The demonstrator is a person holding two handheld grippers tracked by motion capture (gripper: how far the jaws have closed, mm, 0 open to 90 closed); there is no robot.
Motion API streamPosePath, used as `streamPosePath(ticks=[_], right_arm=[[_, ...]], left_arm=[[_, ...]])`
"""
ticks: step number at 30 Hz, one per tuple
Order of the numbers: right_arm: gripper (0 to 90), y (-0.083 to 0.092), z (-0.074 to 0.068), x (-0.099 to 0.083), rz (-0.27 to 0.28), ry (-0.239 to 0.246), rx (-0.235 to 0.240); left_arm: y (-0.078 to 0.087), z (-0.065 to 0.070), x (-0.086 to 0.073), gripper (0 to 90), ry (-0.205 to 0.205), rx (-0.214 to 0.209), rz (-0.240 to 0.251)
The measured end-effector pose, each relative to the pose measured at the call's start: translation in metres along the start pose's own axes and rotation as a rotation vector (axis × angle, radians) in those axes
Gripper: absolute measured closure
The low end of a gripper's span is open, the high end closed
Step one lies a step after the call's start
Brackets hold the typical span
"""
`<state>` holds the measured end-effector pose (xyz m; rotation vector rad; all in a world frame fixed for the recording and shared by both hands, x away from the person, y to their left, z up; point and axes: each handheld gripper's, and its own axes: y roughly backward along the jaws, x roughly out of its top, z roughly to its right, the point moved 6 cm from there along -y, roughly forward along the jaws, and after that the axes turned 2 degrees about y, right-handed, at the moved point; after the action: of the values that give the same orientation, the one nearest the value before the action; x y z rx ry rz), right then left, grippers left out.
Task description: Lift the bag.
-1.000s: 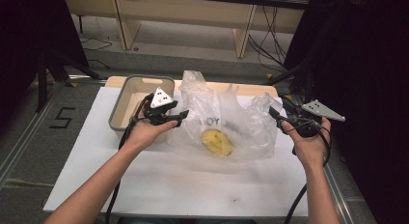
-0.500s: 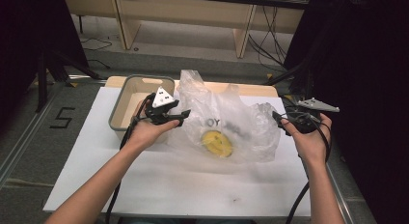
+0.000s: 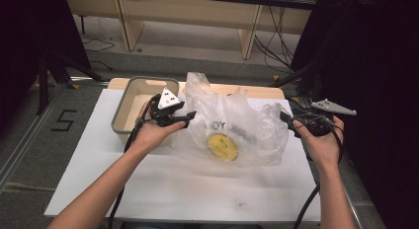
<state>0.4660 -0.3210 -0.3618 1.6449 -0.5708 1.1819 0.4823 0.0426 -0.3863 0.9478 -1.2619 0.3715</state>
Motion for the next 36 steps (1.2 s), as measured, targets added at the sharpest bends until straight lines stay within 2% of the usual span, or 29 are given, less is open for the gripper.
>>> streamPosePath(ticks=[4, 6, 9, 11, 15, 18, 22, 29, 33, 36], right_arm=[[44.7, 0.003, 0.001, -0.002, -0.037, -0.003, 0.027], [46.2, 0.006, 0.002, -0.001, -0.03, -0.012, 0.034], [54.7, 0.006, 0.001, -0.003, -0.066, -0.027, 0.056], [55.9, 0.004, 0.0, -0.005, -0.093, -0.043, 0.061], [62.9, 0.0, 0.001, -0.01, -0.103, -0.054, 0.068], [60.4, 0.0, 0.001, -0.012, -0.101, -0.06, 0.07], [55.1, 0.007, 0.003, -0.011, -0.087, -0.076, 0.097], [52.8, 0.018, 0.005, -0.019, -0.101, -0.052, 0.107], [53.7, 0.023, 0.008, -0.02, -0.073, -0.068, 0.114], [53.6, 0.028, 0.008, -0.012, -0.029, -0.078, 0.12]], left_arm=[[-0.001, 0.0, -0.001, 45.6, -0.006, 0.0, -0.007], [-0.001, 0.001, -0.001, 45.7, -0.005, -0.002, -0.01], [-0.002, 0.001, -0.001, 46.1, -0.006, -0.003, -0.008], [-0.003, 0.002, -0.002, 46.2, -0.008, -0.005, -0.015], [-0.004, 0.003, -0.004, 46.2, -0.011, -0.007, -0.029], [-0.002, 0.003, -0.003, 46.2, -0.011, -0.008, -0.024], [-0.002, 0.002, -0.003, 46.3, -0.008, -0.004, -0.02], [0.0, 0.001, -0.002, 46.4, 0.002, -0.001, -0.009], [0.002, 0.002, -0.001, 46.7, -0.001, -0.002, -0.001], [0.001, 0.001, -0.001, 46.7, -0.001, 0.001, -0.006]])
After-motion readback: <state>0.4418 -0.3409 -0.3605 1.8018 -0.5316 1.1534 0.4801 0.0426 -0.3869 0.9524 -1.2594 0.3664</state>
